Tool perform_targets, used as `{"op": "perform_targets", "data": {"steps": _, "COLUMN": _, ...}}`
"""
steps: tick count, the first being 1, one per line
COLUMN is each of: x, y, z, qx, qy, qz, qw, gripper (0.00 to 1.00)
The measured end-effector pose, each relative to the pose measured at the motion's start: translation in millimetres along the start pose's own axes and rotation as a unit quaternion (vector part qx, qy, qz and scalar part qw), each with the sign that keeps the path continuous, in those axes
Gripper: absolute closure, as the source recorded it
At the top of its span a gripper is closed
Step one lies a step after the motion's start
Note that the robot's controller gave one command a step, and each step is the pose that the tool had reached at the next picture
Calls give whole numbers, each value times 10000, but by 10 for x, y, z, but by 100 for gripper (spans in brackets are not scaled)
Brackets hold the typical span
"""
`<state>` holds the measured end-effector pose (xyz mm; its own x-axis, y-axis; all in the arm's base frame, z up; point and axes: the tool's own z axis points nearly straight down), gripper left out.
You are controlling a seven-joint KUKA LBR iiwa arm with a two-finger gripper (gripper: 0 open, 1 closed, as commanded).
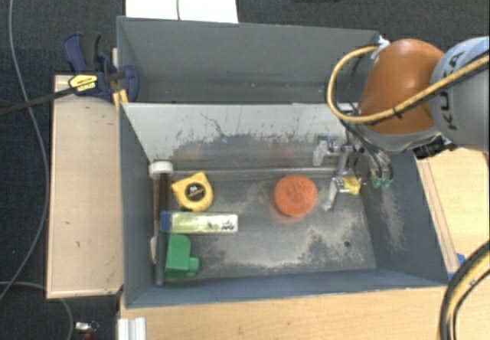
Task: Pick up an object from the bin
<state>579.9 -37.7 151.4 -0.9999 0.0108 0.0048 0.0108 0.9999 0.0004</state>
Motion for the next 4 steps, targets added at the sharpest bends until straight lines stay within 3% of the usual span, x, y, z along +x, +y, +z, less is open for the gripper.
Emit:
{"op": "perform_targets", "data": {"steps": 1, "x": -18, "y": 1, "z": -46, "qx": 2, "qy": -41, "qz": -5, "qw": 10000, "gripper": 0}}
{"op": "perform_targets", "data": {"steps": 2, "x": -80, "y": 147, "z": 321, "qx": 9, "qy": -71, "qz": -415, "qw": 9991, "gripper": 0}}
{"op": "perform_targets", "data": {"steps": 3, "x": -79, "y": 483, "z": 828, "qx": 8, "qy": -60, "qz": -776, "qw": 9970, "gripper": 0}}
{"op": "perform_targets", "data": {"steps": 4, "x": -123, "y": 412, "z": 805, "qx": 2, "qy": -82, "qz": 113, "qw": 9999, "gripper": 100}}
